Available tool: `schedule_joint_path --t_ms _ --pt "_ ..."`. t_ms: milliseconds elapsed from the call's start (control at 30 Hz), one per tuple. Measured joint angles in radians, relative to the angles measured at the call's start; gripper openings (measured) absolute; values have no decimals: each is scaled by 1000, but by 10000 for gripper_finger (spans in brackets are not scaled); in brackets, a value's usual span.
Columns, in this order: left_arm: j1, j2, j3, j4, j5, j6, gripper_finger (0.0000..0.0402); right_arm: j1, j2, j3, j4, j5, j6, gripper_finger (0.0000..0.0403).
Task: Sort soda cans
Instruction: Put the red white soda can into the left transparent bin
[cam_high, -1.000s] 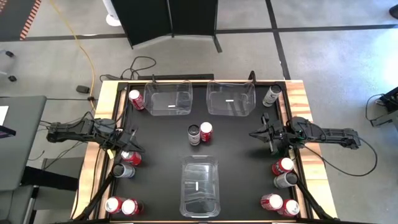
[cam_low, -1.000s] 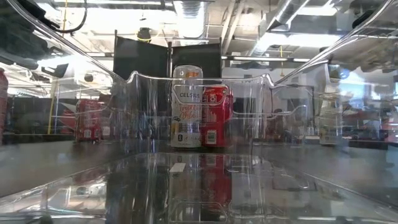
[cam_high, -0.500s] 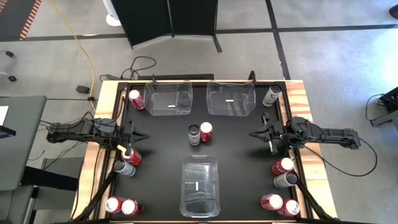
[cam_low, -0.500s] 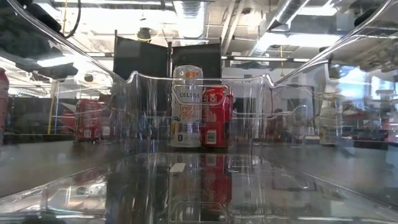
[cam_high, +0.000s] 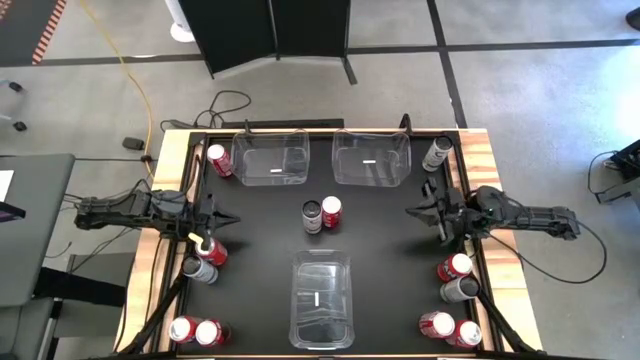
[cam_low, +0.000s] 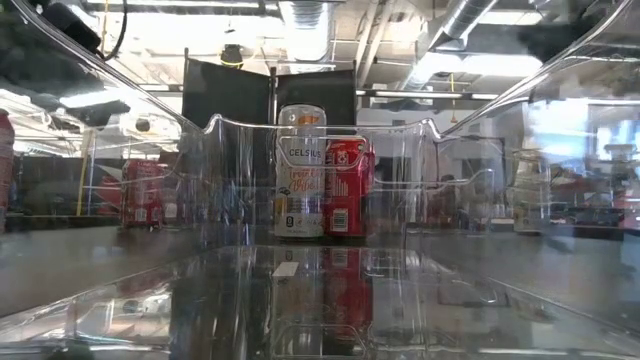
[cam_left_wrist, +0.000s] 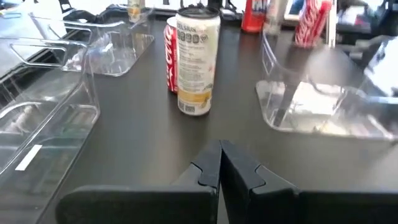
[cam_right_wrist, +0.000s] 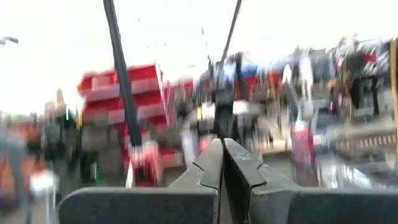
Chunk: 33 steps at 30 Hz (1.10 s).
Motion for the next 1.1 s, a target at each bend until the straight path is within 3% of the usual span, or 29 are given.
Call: schedule_joint_path --t_ms 267,467,600,700,867,1100 --pt "0 0 0 179 -44 -236 0 -34 0 2 474 120 55 33" --pt "0 0 0 330 -46 -308 0 -62 0 43 611 120 55 33" --pt "1 0 0 483 -127 -279 0 -67 4 76 584 120 102 33" --pt "1 1 0 585 -222 -265 0 -66 23 120 474 120 259 33" --pt "1 7 0 686 -245 -199 0 -67 97 210 280 124 476 33" --pt "1 36 0 701 -312 -208 0 -67 282 382 244 141 469 33"
